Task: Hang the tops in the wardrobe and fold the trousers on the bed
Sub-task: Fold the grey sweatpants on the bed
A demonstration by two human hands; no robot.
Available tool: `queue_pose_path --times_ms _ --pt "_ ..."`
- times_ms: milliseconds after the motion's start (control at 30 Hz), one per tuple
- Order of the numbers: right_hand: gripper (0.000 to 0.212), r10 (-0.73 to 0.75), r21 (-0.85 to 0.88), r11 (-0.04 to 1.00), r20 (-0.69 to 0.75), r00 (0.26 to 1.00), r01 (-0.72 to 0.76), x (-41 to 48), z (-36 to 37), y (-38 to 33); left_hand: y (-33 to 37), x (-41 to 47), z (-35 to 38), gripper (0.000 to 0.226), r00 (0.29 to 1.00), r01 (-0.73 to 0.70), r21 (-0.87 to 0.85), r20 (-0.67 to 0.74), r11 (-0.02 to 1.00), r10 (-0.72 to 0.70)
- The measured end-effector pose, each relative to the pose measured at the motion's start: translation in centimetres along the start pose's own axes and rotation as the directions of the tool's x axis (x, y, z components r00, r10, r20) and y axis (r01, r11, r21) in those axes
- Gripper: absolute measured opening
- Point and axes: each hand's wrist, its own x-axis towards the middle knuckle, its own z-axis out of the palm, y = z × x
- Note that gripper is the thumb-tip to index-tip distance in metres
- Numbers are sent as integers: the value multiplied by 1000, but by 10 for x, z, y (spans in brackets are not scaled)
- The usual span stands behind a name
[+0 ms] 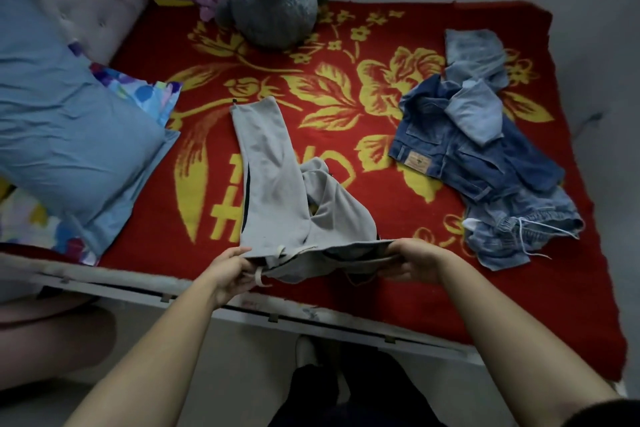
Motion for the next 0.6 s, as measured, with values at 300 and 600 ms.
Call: queue_pose_path --times_ms 300,600 --pt "25 61 188 980 -11 998 -58 17 -20 -24 54 -8 36 27 993 118 -62 12 991 -117" --pt "31 128 -14 992 -36 991 -128 28 -40 -37 91 -12 76 31 993 93 452 25 887 -117"
